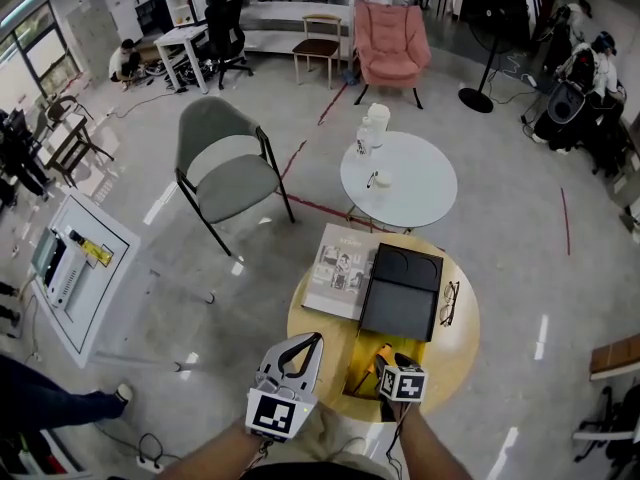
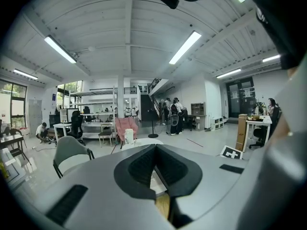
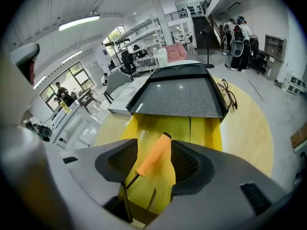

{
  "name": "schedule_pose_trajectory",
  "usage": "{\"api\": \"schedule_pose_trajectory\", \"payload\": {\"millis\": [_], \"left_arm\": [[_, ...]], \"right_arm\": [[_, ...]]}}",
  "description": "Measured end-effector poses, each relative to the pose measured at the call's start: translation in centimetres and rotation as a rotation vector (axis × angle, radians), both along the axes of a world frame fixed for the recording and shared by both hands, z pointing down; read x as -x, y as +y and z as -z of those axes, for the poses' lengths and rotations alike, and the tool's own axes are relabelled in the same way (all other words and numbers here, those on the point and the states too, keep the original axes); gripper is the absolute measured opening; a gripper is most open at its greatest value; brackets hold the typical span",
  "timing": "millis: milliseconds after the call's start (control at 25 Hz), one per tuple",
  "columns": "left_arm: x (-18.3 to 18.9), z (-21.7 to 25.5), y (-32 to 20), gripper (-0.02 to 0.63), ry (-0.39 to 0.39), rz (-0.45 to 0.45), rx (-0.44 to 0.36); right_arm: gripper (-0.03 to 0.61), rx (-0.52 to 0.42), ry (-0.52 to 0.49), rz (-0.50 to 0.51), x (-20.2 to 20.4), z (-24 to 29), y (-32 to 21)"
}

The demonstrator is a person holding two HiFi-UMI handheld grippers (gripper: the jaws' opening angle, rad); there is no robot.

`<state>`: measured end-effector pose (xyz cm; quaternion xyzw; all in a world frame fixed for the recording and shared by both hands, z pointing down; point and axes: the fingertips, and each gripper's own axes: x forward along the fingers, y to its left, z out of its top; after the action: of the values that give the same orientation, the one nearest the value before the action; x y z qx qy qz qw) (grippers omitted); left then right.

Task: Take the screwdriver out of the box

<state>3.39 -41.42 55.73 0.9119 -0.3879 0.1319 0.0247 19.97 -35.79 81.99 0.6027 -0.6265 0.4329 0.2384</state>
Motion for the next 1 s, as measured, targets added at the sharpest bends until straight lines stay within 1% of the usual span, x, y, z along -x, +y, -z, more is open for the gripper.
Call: {"api": "schedule_pose_trajectory", "payload": {"millis": [120,400,520,600,640,760,880,1000], "left_arm": [[0.2,-0.3,-0.3,0.012,0.001,0.008,0.007],[0.5,-1.0,-0.9,0.012,-0.001,0.003,0.029],[0.7,-1.1,-1.2,0.012,-0.001,0.005,0.026],[1.0,-1.3,-1.3,0.012,-0.003,0.008,0.028],[1.2,-1.3,-1.3,0.012,-0.003,0.010,0.032],[1.6,-1.7,-1.3,0.012,0.000,0.017,0.044],[1.7,-1.9,-1.3,0.012,0.002,0.019,0.048],[1.4,-1.5,-0.9,0.012,-0.002,0.006,0.040]], "right_arm": [[0.232,0.041,0.005,-0.012,-0.2,-0.8,-0.3],[0.222,0.122,-0.049,-0.027,0.7,-3.0,-0.8],[0.219,0.156,-0.054,-0.039,0.8,-4.1,-0.7],[0.207,0.175,-0.041,-0.038,0.8,-4.5,-0.6],[0.184,0.181,-0.030,-0.036,0.8,-4.6,-0.6],[0.184,0.191,-0.007,-0.024,0.8,-4.6,-0.8],[0.184,0.194,0.017,0.015,1.2,-4.7,-1.0],[0.167,0.181,-0.021,-0.013,1.0,-4.5,-0.8]]}}
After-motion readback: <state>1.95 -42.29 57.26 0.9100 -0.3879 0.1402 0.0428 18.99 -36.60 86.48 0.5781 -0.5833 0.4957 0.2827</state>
